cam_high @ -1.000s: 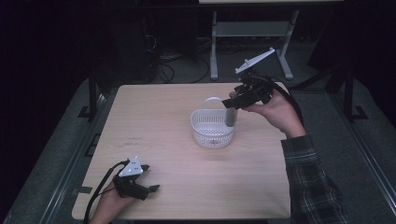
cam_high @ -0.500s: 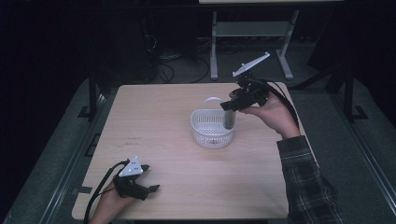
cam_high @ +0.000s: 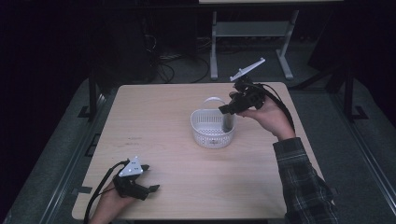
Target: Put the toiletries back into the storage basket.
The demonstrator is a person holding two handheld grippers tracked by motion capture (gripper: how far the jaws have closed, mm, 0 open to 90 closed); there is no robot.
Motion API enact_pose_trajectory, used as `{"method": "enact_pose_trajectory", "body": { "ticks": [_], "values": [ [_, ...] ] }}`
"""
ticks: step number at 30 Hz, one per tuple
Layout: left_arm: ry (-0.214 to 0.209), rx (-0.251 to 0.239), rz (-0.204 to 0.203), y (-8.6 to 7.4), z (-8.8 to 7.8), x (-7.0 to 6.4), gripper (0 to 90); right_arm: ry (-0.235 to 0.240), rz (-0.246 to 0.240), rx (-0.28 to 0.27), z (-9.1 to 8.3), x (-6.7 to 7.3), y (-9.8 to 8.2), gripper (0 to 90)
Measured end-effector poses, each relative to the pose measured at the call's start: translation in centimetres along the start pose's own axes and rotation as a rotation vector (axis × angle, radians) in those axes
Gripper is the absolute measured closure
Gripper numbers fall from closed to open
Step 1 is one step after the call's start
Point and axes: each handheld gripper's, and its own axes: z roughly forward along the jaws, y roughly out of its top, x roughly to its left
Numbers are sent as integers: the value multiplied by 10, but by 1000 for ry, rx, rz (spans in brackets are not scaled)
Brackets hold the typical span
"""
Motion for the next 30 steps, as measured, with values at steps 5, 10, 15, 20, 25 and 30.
{"method": "enact_pose_trajectory", "body": {
  "ticks": [5,10,15,20,25,30],
  "values": [
    [0,0,0,0,0,0,129,3,4,7,6,-2,-3,300],
    [0,0,1,0,0,0,129,2,10,12,11,-4,-6,300],
    [0,-3,-3,0,0,0,129,4,9,23,19,-5,-10,300],
    [0,-2,-1,0,0,0,129,6,16,36,25,-5,-11,300],
    [0,-1,-1,0,0,0,129,6,16,54,33,-6,-14,300],
    [0,-1,-1,0,0,0,129,6,19,68,38,-6,-16,300]
  ]
}}
